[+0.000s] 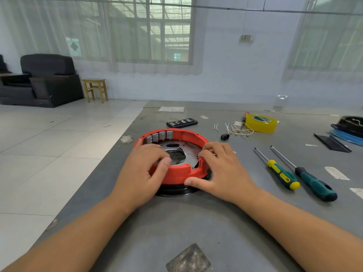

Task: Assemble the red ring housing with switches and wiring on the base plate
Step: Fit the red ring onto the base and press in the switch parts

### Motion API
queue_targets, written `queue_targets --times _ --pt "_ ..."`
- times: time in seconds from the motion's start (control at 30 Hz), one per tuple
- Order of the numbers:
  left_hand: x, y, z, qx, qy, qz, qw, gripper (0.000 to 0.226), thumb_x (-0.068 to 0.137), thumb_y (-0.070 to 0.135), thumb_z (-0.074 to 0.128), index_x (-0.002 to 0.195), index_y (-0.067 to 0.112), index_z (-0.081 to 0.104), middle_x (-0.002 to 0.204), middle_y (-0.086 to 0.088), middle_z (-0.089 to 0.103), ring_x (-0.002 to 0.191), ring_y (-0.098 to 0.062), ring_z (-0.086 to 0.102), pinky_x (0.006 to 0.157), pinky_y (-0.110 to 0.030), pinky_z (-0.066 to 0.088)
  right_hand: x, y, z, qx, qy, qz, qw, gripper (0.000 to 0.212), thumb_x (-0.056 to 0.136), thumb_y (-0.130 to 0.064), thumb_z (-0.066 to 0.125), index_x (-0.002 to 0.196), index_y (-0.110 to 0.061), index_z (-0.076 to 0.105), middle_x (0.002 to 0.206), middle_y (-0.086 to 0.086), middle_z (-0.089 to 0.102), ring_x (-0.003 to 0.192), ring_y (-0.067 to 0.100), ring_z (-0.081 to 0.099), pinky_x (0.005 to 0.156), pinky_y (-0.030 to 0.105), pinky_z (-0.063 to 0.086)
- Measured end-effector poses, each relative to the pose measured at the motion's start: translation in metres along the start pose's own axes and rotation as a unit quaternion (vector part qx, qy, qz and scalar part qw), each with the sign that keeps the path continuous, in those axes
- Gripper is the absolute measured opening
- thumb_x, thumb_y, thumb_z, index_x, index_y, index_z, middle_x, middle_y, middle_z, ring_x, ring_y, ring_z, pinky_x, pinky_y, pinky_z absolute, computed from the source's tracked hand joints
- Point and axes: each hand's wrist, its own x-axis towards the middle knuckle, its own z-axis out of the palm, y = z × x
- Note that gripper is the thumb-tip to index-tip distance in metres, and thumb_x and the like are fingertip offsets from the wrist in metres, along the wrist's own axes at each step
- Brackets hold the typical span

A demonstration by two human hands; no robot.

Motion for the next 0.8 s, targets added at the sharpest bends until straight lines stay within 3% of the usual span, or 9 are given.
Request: queue_targets --times 0.07,0.13,0.3,0.4,0.53,0.67,0.8 --pt "-0.002 0.014 0.008 0.036 -0.023 0.028 0.999 0.028 0.104 0.038 0.047 0.099 0.026 0.072 0.101 0.016 0.069 0.106 -0.008 0.062 0.116 -0.046 0.036 0.001 -0.017 0.005 -0.023 0.023 0.017 0.999 0.083 0.073 -0.098 0.032 0.095 -0.023 0.061 0.116 -0.004 0.050 0.107 0.020 0.044 0.094 0.035 0.042" --pt "-0.005 0.023 0.015 0.054 -0.034 0.028 0.998 0.031 0.105 0.041 0.044 0.102 0.030 0.073 0.099 0.018 0.069 0.104 -0.006 0.061 0.114 -0.036 0.034 0.001 -0.024 0.007 -0.023 0.033 0.008 0.999 0.081 0.076 -0.097 0.031 0.095 -0.024 0.061 0.111 -0.003 0.049 0.101 0.020 0.043 0.090 0.036 0.044" --pt "-0.005 0.021 0.016 0.070 -0.029 -0.005 0.997 0.035 0.102 0.050 0.043 0.097 0.031 0.071 0.091 0.020 0.065 0.102 -0.005 0.053 0.104 -0.026 0.027 -0.002 0.004 0.000 0.079 -0.012 -0.039 0.996 0.074 0.091 -0.080 0.041 0.138 -0.025 0.053 0.137 -0.005 0.041 0.126 0.015 0.043 0.109 0.032 0.038" --pt "-0.004 0.015 0.015 0.078 -0.018 -0.018 0.997 0.033 0.096 0.053 0.048 0.089 0.028 0.068 0.085 0.023 0.056 0.099 -0.004 0.047 0.100 -0.027 0.026 0.002 0.028 0.004 0.164 0.043 0.081 0.982 0.057 0.097 -0.062 0.046 0.135 -0.021 0.055 0.137 -0.005 0.041 0.123 0.014 0.049 0.107 0.027 0.039" --pt "-0.002 0.009 0.019 0.088 -0.005 -0.048 0.995 0.031 0.091 0.055 0.048 0.083 0.029 0.064 0.087 0.021 0.055 0.103 0.001 0.039 0.099 -0.025 0.018 0.008 0.060 0.021 0.048 -0.014 0.197 0.979 0.035 0.100 -0.043 0.057 0.124 -0.017 0.062 0.132 0.002 0.048 0.121 0.025 0.053 0.103 0.039 0.045" --pt "0.003 0.002 0.021 0.091 -0.024 -0.070 0.993 0.025 0.093 0.047 0.051 0.085 0.027 0.063 0.091 0.014 0.059 0.110 -0.005 0.044 0.101 -0.024 0.017 0.028 0.081 0.034 -0.067 -0.078 0.198 0.975 0.039 0.101 -0.042 0.053 0.133 -0.020 0.060 0.138 0.004 0.052 0.129 0.027 0.049 0.105 0.043 0.046" --pt "0.005 0.000 0.023 0.081 -0.026 -0.063 0.994 0.018 0.094 0.042 0.054 0.087 0.028 0.063 0.092 0.015 0.059 0.110 -0.005 0.043 0.102 -0.027 0.020 0.056 0.103 0.046 -0.104 -0.091 0.229 0.964 0.043 0.099 -0.034 0.053 0.138 -0.018 0.058 0.144 0.007 0.051 0.134 0.030 0.045 0.108 0.043 0.043"
